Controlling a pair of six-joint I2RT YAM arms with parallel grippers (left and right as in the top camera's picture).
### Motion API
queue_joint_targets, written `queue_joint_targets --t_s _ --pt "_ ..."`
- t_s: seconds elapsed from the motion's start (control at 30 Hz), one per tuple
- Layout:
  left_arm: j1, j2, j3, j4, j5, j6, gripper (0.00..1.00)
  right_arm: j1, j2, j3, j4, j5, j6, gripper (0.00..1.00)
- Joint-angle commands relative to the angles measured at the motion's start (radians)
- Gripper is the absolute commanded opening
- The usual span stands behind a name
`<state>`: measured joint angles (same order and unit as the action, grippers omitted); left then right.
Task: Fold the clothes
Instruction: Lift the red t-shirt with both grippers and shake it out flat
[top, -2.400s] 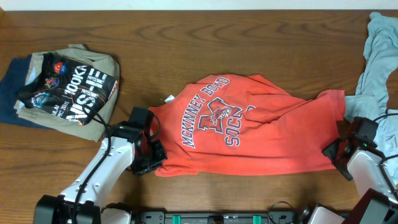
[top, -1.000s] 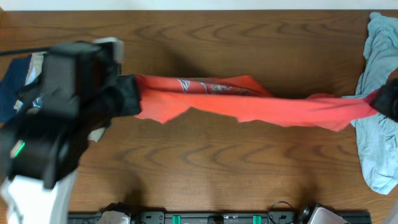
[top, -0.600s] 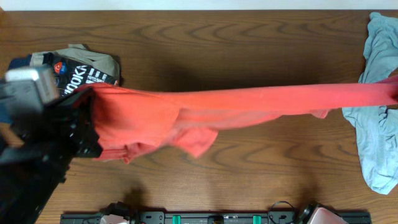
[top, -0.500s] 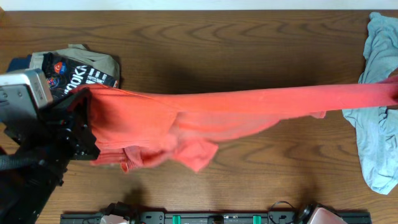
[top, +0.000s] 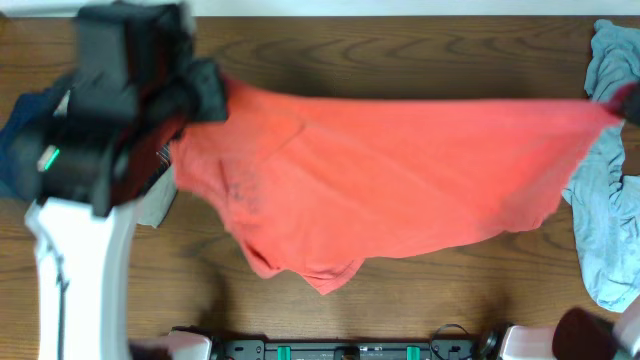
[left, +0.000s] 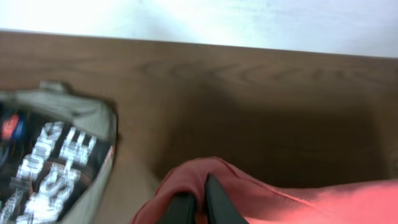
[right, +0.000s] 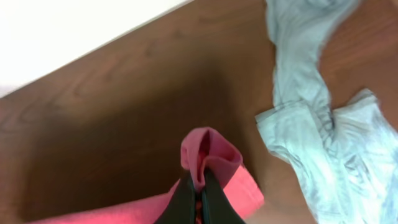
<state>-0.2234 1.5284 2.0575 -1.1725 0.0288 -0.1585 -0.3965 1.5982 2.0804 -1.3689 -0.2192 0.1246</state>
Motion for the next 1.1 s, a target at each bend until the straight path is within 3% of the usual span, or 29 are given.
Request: queue_joint_targets --t_s 0.0,0.2,0.3,0.4,0.5,0.6,0.7,0.87,1.07 --pt "0.023 0.09 0.002 0.1 -0.023 0.096 0.06 0.05 0.097 0.01 0.116 -0.056 0.004 0.01" --pt "0.124 0.202 0.002 0.461 -0.014 0.093 0.06 0.089 0.209 0.01 0.555 -0.141 0.131 0.01" --pt "0.174 0.202 0.012 0.652 -0.01 -0.014 0.06 0.088 0.211 0.011 0.799 -0.147 0.164 0.01" --pt "0.206 0.198 0.062 0.793 0.063 -0.083 0.06 0.07 0.186 0.012 0.943 -0.143 0.225 0.01" --pt "0.215 0.198 0.127 0.809 0.122 -0.126 0.06 0.045 0.156 0.012 0.959 -0.117 0.248 0.01" --pt "0.211 0.192 0.141 0.711 0.225 -0.124 0.06 0.034 0.141 0.012 0.87 -0.105 0.196 0.01" --pt "0.209 0.192 0.138 0.471 0.301 -0.124 0.06 0.036 0.145 0.012 0.678 -0.093 0.098 0.01" --pt "0.199 0.201 0.087 0.051 0.304 -0.097 0.06 0.044 0.185 -0.014 0.299 0.098 0.027 0.01" --pt "0.162 0.206 -0.105 -0.224 0.3 -0.018 0.06 0.043 0.237 -0.168 0.075 0.257 0.027 0.01"
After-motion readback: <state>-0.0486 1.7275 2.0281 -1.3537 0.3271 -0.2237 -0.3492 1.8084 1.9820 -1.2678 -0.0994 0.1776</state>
